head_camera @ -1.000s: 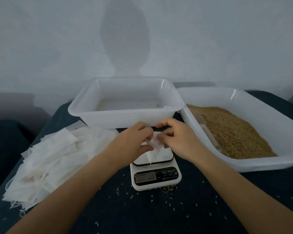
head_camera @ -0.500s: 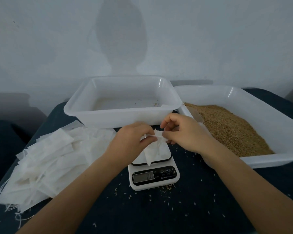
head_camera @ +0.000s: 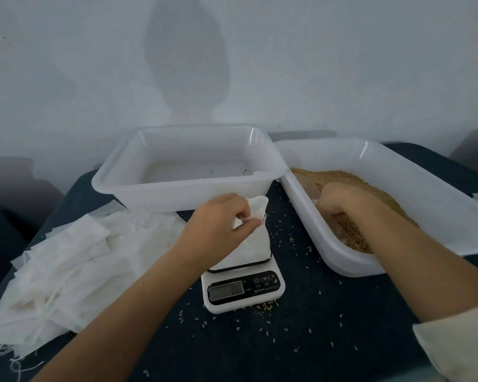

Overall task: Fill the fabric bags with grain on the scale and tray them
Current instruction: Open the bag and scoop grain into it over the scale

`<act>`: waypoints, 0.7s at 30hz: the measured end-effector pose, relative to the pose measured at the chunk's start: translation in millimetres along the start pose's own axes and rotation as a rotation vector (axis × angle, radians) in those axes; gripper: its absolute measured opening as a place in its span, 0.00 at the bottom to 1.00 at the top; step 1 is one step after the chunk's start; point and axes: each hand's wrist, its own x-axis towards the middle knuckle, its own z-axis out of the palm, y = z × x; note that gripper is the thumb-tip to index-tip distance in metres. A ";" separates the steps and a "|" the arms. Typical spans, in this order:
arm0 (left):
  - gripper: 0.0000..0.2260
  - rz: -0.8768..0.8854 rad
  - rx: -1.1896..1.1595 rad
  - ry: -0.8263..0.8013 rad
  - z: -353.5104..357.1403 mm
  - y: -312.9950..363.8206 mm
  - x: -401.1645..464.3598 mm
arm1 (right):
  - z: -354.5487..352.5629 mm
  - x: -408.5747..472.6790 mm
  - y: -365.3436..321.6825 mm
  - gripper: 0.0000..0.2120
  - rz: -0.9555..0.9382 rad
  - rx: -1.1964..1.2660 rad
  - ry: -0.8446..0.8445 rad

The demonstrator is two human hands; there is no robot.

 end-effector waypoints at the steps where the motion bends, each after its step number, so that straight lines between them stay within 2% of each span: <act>1: 0.09 -0.003 -0.005 0.005 0.5 0.0 0.2 | 0.8 0.4 -0.4 0.12 -0.004 0.002 -0.015; 4: 0.08 -0.063 -0.028 -0.015 -0.1 -1.8 1.8 | -1.2 -3.8 3.1 0.11 0.016 0.134 0.019; 7: 0.09 -0.142 -0.053 -0.014 -2.5 -5.9 4.1 | -14.0 -11.7 16.8 0.11 0.016 0.361 0.168; 9: 0.05 -0.159 -0.033 -0.009 -3.7 -9.5 6.2 | -27.1 -19.4 28.7 0.12 0.017 0.326 0.233; 11: 0.01 -0.135 0.002 -0.016 -3.9 -11.7 9.0 | -40.4 -29.5 37.0 0.11 0.033 0.252 0.214; 14: 0.04 -0.059 0.023 -0.032 -2.8 -10.2 11.1 | -53.6 -39.3 42.7 0.11 0.076 0.155 0.124; 16: 0.05 -0.019 0.022 -0.032 -0.1 -8.3 12.1 | -56.5 -42.2 44.4 0.14 0.081 0.131 0.070; 21: 0.04 -0.123 -0.013 -0.032 7.9 -6.3 12.0 | -50.7 -43.6 36.1 0.18 0.071 0.029 -0.002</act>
